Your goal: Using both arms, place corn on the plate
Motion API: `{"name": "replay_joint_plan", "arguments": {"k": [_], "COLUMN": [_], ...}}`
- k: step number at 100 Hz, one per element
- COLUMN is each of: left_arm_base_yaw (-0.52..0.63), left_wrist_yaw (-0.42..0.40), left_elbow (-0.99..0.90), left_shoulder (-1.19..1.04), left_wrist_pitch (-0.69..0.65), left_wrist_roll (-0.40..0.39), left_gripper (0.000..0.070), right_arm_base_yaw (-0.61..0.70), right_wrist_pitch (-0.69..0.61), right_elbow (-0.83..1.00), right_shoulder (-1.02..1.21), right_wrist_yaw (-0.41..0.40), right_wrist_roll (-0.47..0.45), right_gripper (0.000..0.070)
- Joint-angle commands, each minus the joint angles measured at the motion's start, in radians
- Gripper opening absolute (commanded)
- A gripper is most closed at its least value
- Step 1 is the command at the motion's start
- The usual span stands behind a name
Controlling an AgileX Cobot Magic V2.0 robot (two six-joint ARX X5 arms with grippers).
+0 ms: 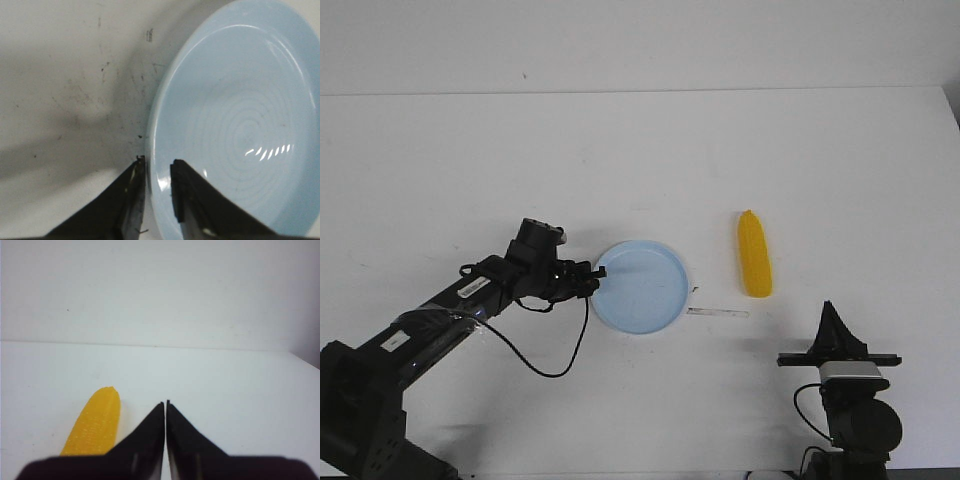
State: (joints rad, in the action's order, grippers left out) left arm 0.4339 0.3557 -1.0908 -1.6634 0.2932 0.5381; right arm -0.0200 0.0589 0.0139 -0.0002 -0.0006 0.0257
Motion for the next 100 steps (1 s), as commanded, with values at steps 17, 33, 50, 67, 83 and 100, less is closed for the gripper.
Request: {"name": "replay_joint_plan", "arguments": {"k": [17, 33, 50, 67, 83, 100], "left_arm_base_yaw": [-0.001, -0.026, -0.079, -0.131, -0.188, -0.278], "left_wrist_yaw": [0.001, -0.042, -0.085, -0.230, -0.316, -0.315], "left_elbow": [-0.010, -0.010, -0.009, 0.048, 0.230, 0.397], "left_shoulder": [0.005, 0.083, 0.198, 0.336, 0.497, 0.671], "left_wrist_pitch": [-0.009, -0.010, -0.011, -0.114, -0.422, -0.571], "left_wrist_roll": [-0.003, -0.021, -0.069, -0.222, -0.315, -0.433], "left_gripper": [0.0172, 0.0171, 0.0165, 0.0157, 0.0003, 0.0001], "right_arm_base_yaw": [0.001, 0.001, 0.001, 0.001, 0.001, 0.001], "right_wrist_pitch": [0.013, 0.013, 0.013, 0.013, 0.013, 0.013], "right_elbow": [-0.001, -0.001, -0.001, -0.001, -0.001, -0.001], "right_shoulder": [0.002, 0.002, 0.002, 0.002, 0.002, 0.002], "right_wrist_yaw": [0.000, 0.000, 0.000, 0.000, 0.000, 0.000], "right_wrist_roll": [-0.003, -0.003, -0.003, -0.003, -0.003, -0.003], "right_gripper": [0.0008, 0.0008, 0.0008, 0.0008, 0.0008, 0.0008]}}
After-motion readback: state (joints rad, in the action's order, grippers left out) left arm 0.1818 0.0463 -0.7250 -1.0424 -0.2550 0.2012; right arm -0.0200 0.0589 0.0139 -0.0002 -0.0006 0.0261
